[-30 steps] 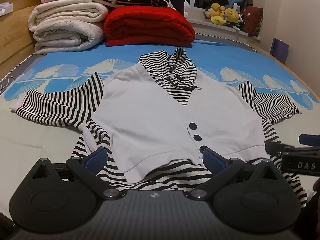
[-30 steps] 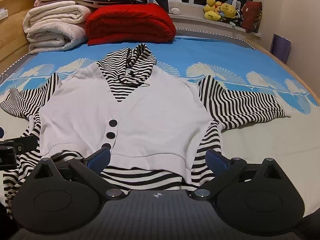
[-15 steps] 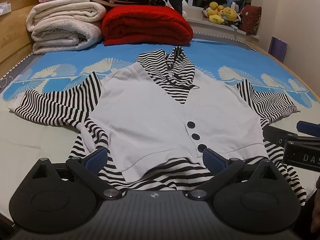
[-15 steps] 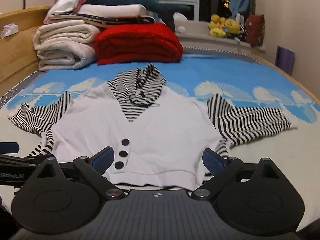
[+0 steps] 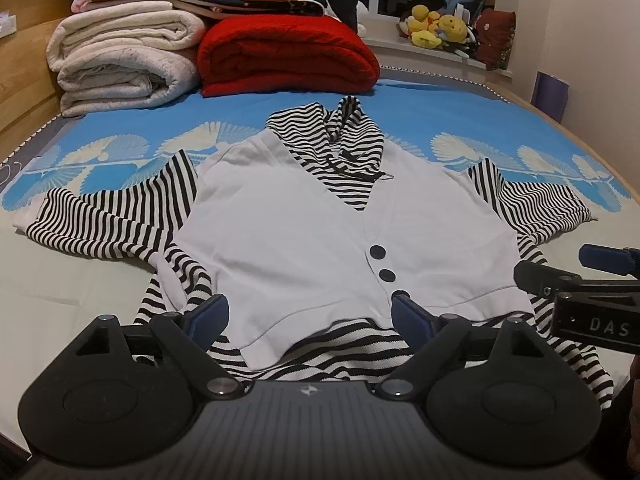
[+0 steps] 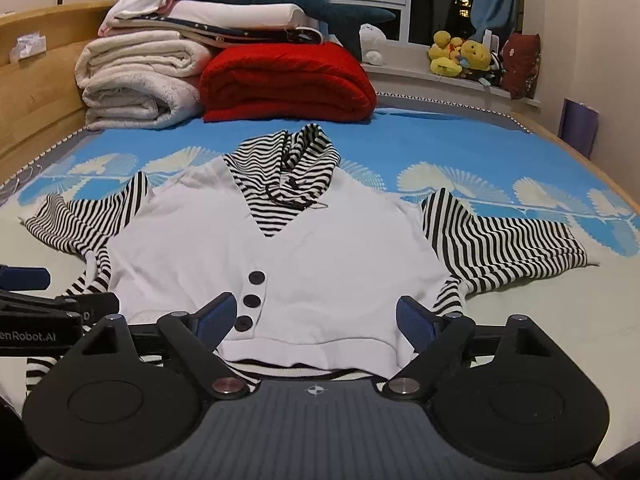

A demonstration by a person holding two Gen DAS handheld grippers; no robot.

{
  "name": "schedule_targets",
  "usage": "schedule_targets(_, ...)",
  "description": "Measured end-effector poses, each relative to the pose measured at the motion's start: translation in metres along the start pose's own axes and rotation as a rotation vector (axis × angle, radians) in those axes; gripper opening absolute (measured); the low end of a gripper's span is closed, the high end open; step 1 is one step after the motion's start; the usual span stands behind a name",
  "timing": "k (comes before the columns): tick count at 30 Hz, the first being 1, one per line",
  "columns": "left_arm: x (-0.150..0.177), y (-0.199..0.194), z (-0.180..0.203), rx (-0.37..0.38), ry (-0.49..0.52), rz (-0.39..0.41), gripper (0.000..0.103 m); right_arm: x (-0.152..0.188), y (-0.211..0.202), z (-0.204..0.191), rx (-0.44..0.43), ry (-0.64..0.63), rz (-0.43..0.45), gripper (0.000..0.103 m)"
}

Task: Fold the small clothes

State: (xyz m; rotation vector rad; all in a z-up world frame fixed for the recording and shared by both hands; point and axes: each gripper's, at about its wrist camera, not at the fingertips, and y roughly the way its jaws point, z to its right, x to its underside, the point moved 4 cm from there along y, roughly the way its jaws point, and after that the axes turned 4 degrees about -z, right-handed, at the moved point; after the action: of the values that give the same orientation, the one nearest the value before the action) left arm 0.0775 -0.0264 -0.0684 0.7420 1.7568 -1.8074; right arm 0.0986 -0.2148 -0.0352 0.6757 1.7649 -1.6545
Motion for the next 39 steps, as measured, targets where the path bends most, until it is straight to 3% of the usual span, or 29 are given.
schedule_targets(5, -0.001, -0.001, 0.003, 0.016, 0.012, 0.005, 0.087, 0.000, 0.001, -0.002, 0.008, -0.032, 0.006, 0.083)
schedule_targets(7, -0.003, -0.003, 0.003, 0.021, 0.018, 0.012, 0.082, 0.000, 0.000, -0.003, 0.018, -0.042, 0.015, 0.076)
schedule_targets(11, -0.023, -0.014, -0.012, 0.036, 0.000, 0.081, 0.069, -0.003, 0.000, 0.003, 0.003, -0.015, 0.012, 0.071)
schedule_targets(14, -0.052, -0.013, -0.038, 0.051, -0.043, 0.103, 0.047, -0.004, -0.001, 0.010, 0.014, 0.020, 0.013, 0.062)
schedule_targets(16, -0.076, -0.008, -0.057, 0.040, -0.032, 0.124, 0.026, -0.006, 0.000, 0.015, 0.021, 0.033, 0.015, 0.050)
schedule_targets(18, -0.099, 0.001, -0.076, 0.016, 0.002, 0.143, 0.017, -0.008, 0.000, 0.019, 0.020, 0.046, 0.025, 0.042)
schedule_targets(23, -0.132, 0.036, -0.134, -0.021, 0.049, 0.159, 0.016, -0.024, -0.010, 0.029, 0.008, 0.053, 0.088, 0.040)
schedule_targets(26, -0.122, 0.069, -0.183, -0.059, -0.038, 0.124, 0.016, -0.050, -0.017, 0.038, -0.005, 0.029, 0.150, 0.043)
schedule_targets(29, -0.110, 0.107, -0.232, -0.121, -0.150, -0.027, 0.016, -0.083, -0.012, 0.048, 0.018, -0.011, 0.207, 0.054)
schedule_targets(35, -0.118, 0.127, -0.293, -0.179, -0.255, -0.026, 0.016, -0.153, 0.041, 0.063, 0.043, -0.021, 0.235, 0.054)
schedule_targets(36, -0.118, 0.129, -0.302, -0.187, -0.288, -0.024, 0.016, -0.160, 0.050, 0.063, 0.040, -0.021, 0.235, 0.053)
schedule_targets(38, -0.119, 0.138, -0.323, -0.216, -0.345, -0.031, 0.016, -0.168, 0.068, 0.059, 0.032, -0.023, 0.243, 0.039)
schedule_targets(39, -0.119, 0.145, -0.333, -0.230, -0.372, -0.040, 0.016, -0.169, 0.078, 0.058, 0.030, -0.021, 0.242, 0.024)
